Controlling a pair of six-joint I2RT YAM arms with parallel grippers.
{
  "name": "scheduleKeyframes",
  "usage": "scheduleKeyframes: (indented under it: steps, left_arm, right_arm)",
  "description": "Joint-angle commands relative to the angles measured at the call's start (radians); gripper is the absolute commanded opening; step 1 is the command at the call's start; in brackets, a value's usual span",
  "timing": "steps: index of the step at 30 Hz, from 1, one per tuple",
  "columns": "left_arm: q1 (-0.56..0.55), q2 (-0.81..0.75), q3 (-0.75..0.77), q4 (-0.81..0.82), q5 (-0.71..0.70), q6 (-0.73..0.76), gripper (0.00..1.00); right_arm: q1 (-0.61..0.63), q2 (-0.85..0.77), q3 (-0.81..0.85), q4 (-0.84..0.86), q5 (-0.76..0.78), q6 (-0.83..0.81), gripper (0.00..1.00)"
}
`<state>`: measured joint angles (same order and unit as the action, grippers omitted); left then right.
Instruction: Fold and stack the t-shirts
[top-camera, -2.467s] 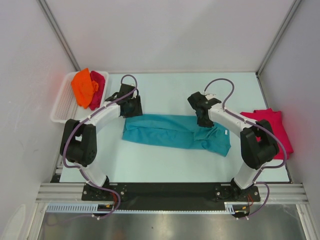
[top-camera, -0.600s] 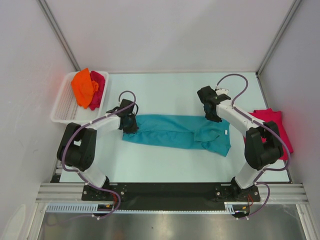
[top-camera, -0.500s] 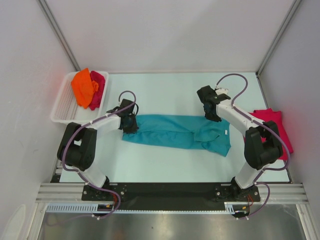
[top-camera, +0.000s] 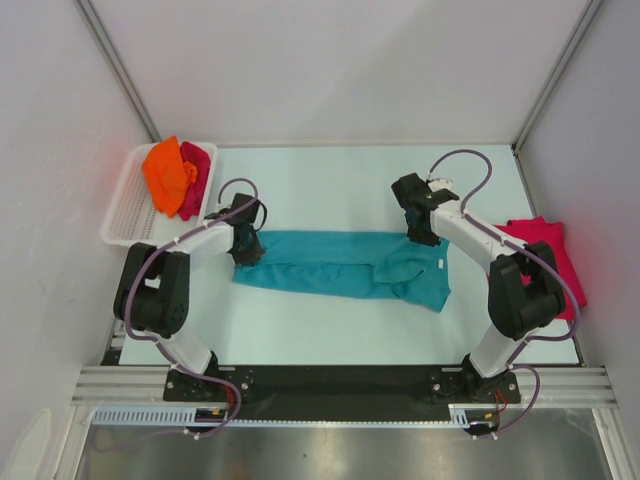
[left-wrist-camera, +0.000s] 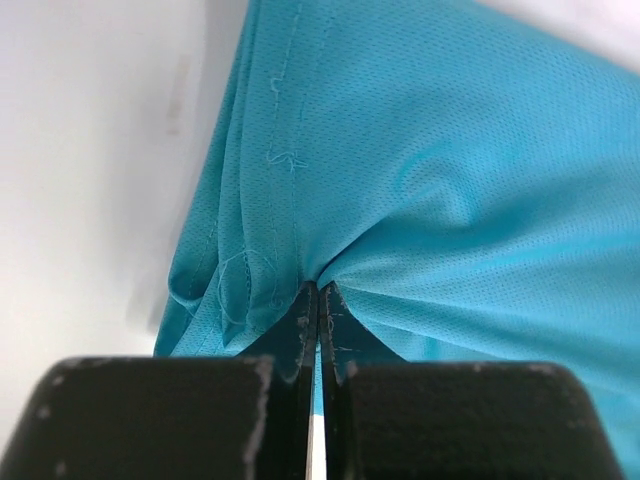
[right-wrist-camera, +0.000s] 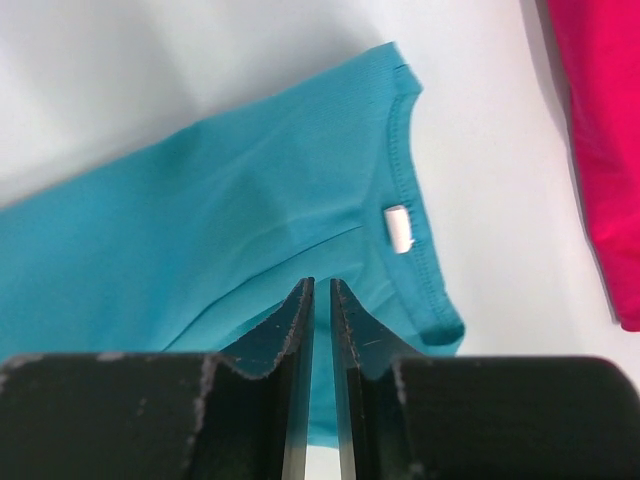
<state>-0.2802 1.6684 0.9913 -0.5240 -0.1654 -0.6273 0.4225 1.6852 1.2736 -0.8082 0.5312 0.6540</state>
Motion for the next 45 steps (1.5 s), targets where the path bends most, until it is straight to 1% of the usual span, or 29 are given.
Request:
scheduleKeyframes:
  steps: [1, 3, 4, 5, 7, 8, 10, 11, 13, 14, 16, 18, 23, 26, 31, 37, 40, 43, 45]
  left_arm:
    - [0.032, -0.016, 0.007, -0.028, -0.046, -0.023, 0.0]
    - [0.032, -0.009, 0.015, -0.031, -0.042, -0.022, 0.01]
    - [0.032, -0.001, 0.023, -0.033, -0.039, -0.022, 0.03]
    - [0.032, 0.004, 0.026, -0.033, -0.033, -0.022, 0.07]
    - [0.032, 0.013, 0.035, -0.034, -0.016, -0.02, 0.11]
    - [0.032, 0.02, 0.036, -0.033, -0.01, -0.02, 0.15]
    - [0.032, 0.024, 0.037, -0.034, 0.004, -0.018, 0.22]
    - [0.032, 0.018, 0.037, -0.036, 0.004, -0.018, 0.3]
    - [0.032, -0.007, 0.027, -0.044, -0.008, -0.025, 0.42]
    - [0.032, -0.036, 0.026, -0.048, -0.017, -0.025, 0.54]
    - [0.032, -0.076, 0.029, -0.051, -0.039, -0.017, 0.58]
    - [0.032, -0.136, 0.047, -0.054, -0.051, -0.012, 0.59]
    - [0.032, -0.211, 0.104, -0.097, -0.077, 0.011, 0.61]
    - [0.032, -0.234, 0.124, -0.12, -0.08, 0.02, 0.61]
    - [0.032, -0.256, 0.118, -0.119, -0.069, 0.026, 0.61]
    - [0.032, -0.243, 0.102, -0.102, -0.042, 0.046, 0.61]
    - [0.03, -0.242, 0.087, -0.09, -0.025, 0.055, 0.61]
    - [0.03, -0.24, 0.075, -0.079, -0.022, 0.057, 0.61]
    - [0.03, -0.243, 0.069, -0.076, -0.019, 0.061, 0.61]
  right_arm:
    - [0.01, -0.035, -0.003, -0.006, -0.002, 0.006, 0.17]
    - [0.01, -0.033, -0.005, -0.008, -0.008, 0.004, 0.17]
    - [0.01, -0.033, -0.005, -0.008, -0.01, 0.006, 0.17]
    - [0.01, -0.032, -0.006, -0.009, -0.013, 0.004, 0.17]
    - [0.009, -0.028, -0.017, -0.005, -0.02, 0.004, 0.18]
    - [0.01, -0.024, -0.019, -0.005, -0.03, 0.006, 0.18]
    - [0.009, -0.007, -0.019, -0.005, -0.033, 0.012, 0.18]
    - [0.009, -0.001, -0.02, -0.003, -0.046, 0.015, 0.18]
    - [0.012, 0.011, -0.023, 0.006, -0.065, 0.024, 0.18]
    - [0.015, 0.013, -0.025, 0.007, -0.071, 0.027, 0.18]
    - [0.03, 0.018, -0.026, 0.015, -0.076, 0.035, 0.18]
    - [0.051, 0.022, -0.026, 0.018, -0.08, 0.041, 0.18]
    - [0.114, 0.022, -0.042, -0.005, -0.092, 0.067, 0.17]
    - [0.153, -0.019, -0.098, -0.02, -0.099, 0.094, 0.17]
    - [0.206, -0.091, -0.238, -0.055, -0.117, 0.167, 0.17]
    - [0.291, -0.185, -0.339, -0.109, -0.076, 0.326, 0.17]
    - [0.318, -0.176, -0.341, -0.123, -0.057, 0.358, 0.17]
    - [0.328, -0.139, -0.298, -0.138, -0.031, 0.354, 0.16]
    - [0.344, -0.125, -0.235, -0.164, -0.001, 0.348, 0.15]
